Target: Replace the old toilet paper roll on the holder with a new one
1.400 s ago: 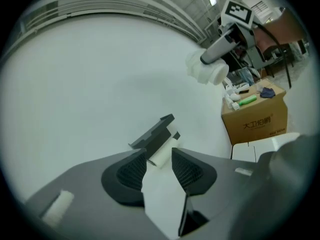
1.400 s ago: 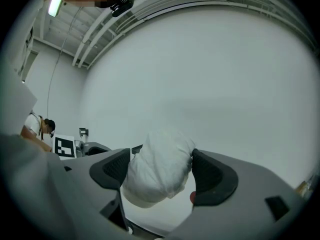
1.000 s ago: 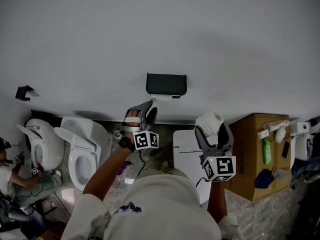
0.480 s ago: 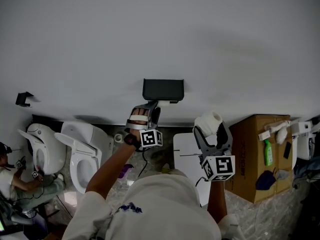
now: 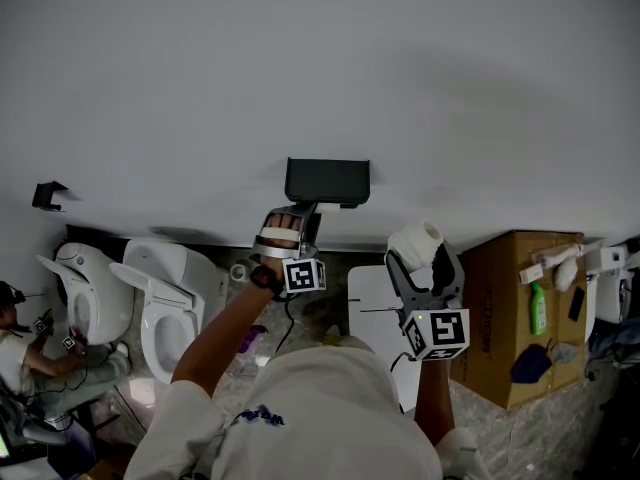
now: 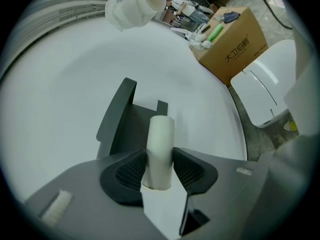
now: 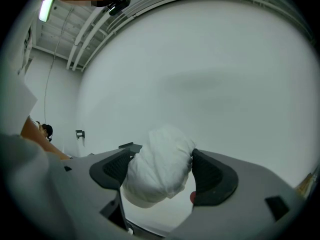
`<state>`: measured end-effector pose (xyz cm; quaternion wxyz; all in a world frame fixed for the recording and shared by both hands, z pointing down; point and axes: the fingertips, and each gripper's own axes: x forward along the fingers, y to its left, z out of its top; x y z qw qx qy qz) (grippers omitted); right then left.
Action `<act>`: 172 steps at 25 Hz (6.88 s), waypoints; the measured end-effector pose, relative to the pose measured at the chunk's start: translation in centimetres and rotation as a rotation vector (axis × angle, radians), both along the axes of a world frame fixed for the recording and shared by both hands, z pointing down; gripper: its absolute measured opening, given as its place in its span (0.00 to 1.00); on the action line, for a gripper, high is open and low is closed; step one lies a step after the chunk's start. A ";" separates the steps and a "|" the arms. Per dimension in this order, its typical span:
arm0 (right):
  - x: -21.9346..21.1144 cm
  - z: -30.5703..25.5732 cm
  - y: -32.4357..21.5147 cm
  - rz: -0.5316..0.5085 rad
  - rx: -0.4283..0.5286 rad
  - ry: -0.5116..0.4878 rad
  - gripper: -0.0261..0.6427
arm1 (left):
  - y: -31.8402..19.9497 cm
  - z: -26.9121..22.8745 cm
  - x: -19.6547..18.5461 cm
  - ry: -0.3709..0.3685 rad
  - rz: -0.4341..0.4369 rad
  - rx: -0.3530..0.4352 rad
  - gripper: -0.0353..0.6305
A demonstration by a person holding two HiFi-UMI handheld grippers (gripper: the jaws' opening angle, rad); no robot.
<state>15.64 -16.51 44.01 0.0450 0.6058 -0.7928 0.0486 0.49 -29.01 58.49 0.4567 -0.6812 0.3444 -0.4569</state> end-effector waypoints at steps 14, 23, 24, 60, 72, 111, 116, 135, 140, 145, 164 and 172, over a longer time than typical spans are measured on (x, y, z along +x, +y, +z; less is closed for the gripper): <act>0.9 -0.1 0.0 0.003 0.000 0.003 0.62 | 0.4 -0.3 1.0 0.010 0.008 -0.018 0.32; 1.0 -0.3 0.2 0.006 0.007 0.004 0.62 | 1.0 -0.7 3.0 0.010 0.040 -0.016 0.32; 1.1 -0.4 0.2 0.008 0.008 0.005 0.62 | 1.0 -0.8 3.2 0.010 0.044 -0.014 0.32; 2.8 -0.8 0.7 0.042 0.013 0.011 0.62 | 1.9 -1.0 8.2 0.026 0.123 -0.015 0.32; 3.8 -0.6 1.3 0.075 0.001 0.016 0.62 | 2.8 -0.6 10.0 0.035 0.157 -0.018 0.32; 4.4 0.0 1.4 0.079 -0.015 0.035 0.62 | 7.2 -9.3 7.8 0.806 0.095 -0.259 0.31; 2.8 0.1 0.9 0.062 -0.019 0.043 0.62 | 7.3 -11.4 4.0 0.957 0.065 -0.279 0.31; 0.6 1.0 0.0 -0.004 -0.023 0.092 0.62 | 6.4 -16.2 -9.3 1.332 -0.098 -0.232 0.31; 0.1 0.9 -0.1 -0.013 -0.013 0.119 0.62 | 7.0 -17.2 -11.4 1.371 -0.099 -0.194 0.31; 0.0 1.4 -0.3 -0.011 0.007 0.151 0.62 | 7.3 -16.5 -12.7 1.374 -0.121 -0.182 0.31; 2.4 4.0 -4.1 0.144 -0.023 -0.250 0.62 | 7.2 -14.2 -12.3 1.354 -0.171 -0.215 0.31; 3.3 6.2 -6.8 0.237 -0.056 -0.409 0.61 | 7.3 -13.5 -11.2 1.334 -0.170 -0.238 0.31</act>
